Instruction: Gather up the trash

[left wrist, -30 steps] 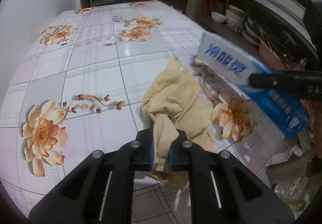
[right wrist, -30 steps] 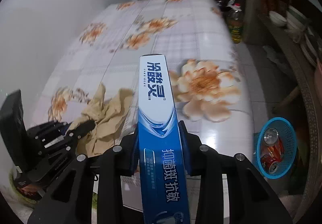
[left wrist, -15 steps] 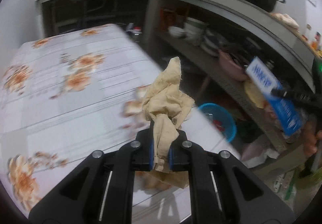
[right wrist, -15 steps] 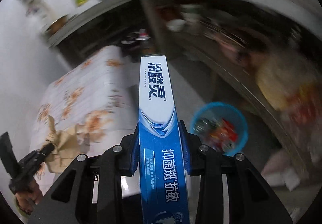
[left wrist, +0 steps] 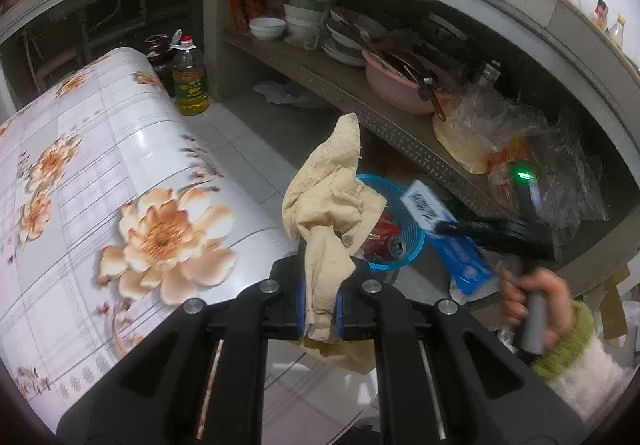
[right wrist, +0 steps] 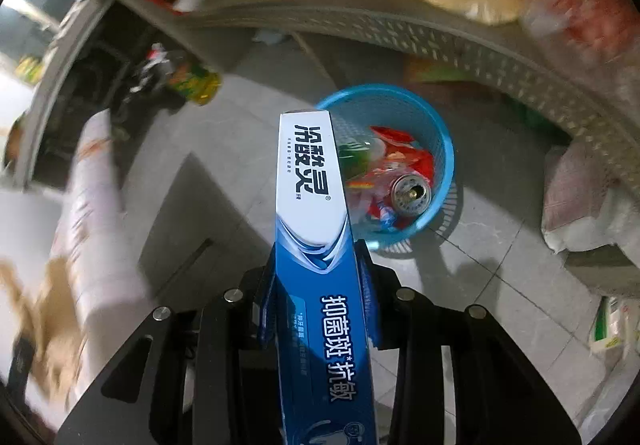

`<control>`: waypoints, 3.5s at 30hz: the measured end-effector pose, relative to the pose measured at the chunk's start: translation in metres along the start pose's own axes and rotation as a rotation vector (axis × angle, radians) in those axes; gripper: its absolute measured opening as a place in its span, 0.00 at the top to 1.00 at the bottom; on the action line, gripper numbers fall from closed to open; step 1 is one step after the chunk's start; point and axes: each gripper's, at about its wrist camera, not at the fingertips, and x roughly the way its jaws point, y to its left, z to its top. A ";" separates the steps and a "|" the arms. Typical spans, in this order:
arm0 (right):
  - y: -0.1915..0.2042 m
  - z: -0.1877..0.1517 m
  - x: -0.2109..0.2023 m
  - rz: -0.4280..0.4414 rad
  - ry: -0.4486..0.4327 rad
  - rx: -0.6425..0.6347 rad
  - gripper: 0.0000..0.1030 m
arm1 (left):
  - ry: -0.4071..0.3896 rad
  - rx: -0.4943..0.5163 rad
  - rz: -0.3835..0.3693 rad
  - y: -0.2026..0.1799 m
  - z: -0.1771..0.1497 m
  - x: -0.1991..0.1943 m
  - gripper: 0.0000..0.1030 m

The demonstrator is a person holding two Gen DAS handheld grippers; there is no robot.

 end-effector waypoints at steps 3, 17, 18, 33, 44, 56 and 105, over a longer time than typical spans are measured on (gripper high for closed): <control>-0.003 0.026 0.039 -0.082 -0.032 0.030 0.66 | 0.019 0.015 0.002 -0.008 0.009 0.012 0.92; -0.052 -0.003 0.053 0.004 -0.022 0.055 0.44 | 0.199 0.041 -0.078 -0.034 0.045 0.101 0.91; -0.058 -0.007 0.050 -0.002 -0.020 0.054 0.44 | 0.222 0.038 -0.092 -0.037 0.047 0.110 0.91; -0.119 -0.056 0.018 -0.020 0.023 0.147 0.44 | 0.441 0.046 -0.112 -0.129 0.071 0.286 0.45; -0.114 -0.066 0.004 0.012 -0.006 0.121 0.44 | 0.273 0.026 -0.157 -0.119 0.093 0.209 0.35; -0.002 -0.092 -0.120 -0.017 -0.387 -0.319 0.13 | -0.106 0.124 -0.056 -0.084 0.034 0.009 0.11; 0.124 -0.216 -0.192 -0.215 -0.499 -0.657 0.06 | -0.100 -0.447 0.668 0.029 -0.139 -0.135 0.08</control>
